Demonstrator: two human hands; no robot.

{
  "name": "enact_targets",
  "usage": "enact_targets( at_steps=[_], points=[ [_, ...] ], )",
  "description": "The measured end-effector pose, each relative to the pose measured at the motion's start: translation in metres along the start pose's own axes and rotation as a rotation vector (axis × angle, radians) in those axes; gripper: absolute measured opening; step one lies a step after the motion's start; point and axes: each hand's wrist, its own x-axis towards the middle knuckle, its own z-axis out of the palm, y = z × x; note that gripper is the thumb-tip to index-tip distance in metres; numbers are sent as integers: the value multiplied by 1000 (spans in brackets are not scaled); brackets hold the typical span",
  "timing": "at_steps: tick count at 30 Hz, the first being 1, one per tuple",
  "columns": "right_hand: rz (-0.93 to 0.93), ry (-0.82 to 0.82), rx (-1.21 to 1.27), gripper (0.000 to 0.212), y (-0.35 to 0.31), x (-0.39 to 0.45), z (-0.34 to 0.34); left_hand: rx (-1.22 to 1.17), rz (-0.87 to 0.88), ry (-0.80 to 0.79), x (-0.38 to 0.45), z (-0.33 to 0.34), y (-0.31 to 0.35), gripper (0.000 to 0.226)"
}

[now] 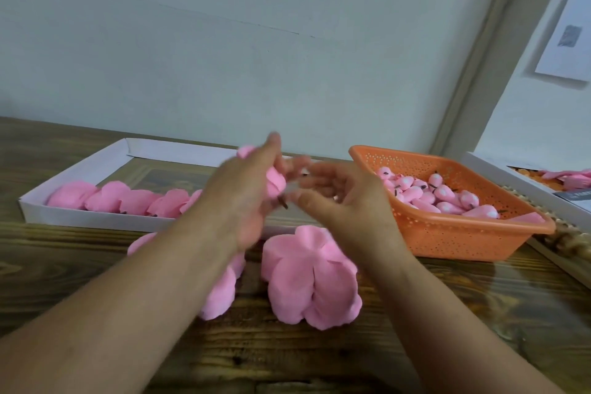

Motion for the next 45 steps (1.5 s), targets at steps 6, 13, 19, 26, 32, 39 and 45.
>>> enact_targets(
  at_steps=[6, 13, 19, 26, 32, 39, 45],
  points=[
    [-27, 334, -238, 36, 20, 20, -29, 554, 150, 144, 43, -23, 28, 60],
    [-44, 344, -330, 29, 32, 26, -35, 1010, 106, 56, 68, -16, 2, 39],
    [-82, 368, -383, 23, 35, 27, -41, 1507, 141, -17, 82, -11, -18, 57],
    [-93, 350, -436, 16, 37, 28, -43, 1638, 117, -114, 90, -13, -36, 36],
    [-109, 356, -471, 11, 37, 26, -44, 1815, 69, -187, 98, -16, -49, 39],
    [-106, 360, -491, 4, 36, 26, -44, 1869, -21, -275, 104, -19, -56, 28],
    [-93, 365, -496, 5, 35, 25, -45, 1882, -76, -337, 100, -17, -59, 26]
  ],
)
